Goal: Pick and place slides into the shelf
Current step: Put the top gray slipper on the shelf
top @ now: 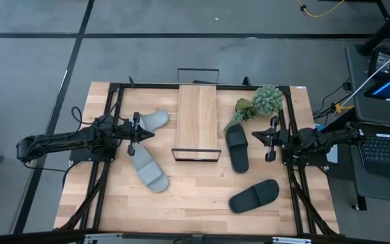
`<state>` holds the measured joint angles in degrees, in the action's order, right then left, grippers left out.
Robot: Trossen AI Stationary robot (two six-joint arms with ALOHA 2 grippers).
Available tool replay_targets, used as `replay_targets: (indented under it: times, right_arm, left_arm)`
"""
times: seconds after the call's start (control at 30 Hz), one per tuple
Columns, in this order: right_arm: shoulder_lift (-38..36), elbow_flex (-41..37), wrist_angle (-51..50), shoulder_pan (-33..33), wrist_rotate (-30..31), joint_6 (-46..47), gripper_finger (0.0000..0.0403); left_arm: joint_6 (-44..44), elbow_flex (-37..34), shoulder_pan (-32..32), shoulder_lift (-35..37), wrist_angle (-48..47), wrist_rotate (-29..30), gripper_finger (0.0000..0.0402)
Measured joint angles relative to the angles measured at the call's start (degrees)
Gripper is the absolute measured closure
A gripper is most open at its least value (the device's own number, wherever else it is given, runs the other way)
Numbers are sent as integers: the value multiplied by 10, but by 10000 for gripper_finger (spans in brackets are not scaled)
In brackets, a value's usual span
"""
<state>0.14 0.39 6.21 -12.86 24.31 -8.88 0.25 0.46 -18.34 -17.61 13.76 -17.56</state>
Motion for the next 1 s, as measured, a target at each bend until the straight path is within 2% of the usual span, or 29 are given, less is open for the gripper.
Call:
replay_targets:
  times: [0.2, 0.53, 0.73, 0.83, 1.0]
  right_arm:
    - [11, 20, -5, 0, 21, -2, 392]
    - [76, 98, -51, 0, 76, -2, 394]
    - [100, 118, -53, 0, 76, 15, 394]
    - [104, 118, -57, 0, 76, 43, 394]
    - [104, 118, -65, 0, 76, 32, 393]
  left_arm:
    - [-1, 6, 0, 0, -5, 12, 401]
    - [-11, 72, 0, 0, -48, 21, 401]
    - [-16, 105, 0, -6, -122, 77, 401]
    - [-17, 111, 0, -8, -128, 93, 401]
    - [-49, 114, 0, -8, -142, 126, 401]
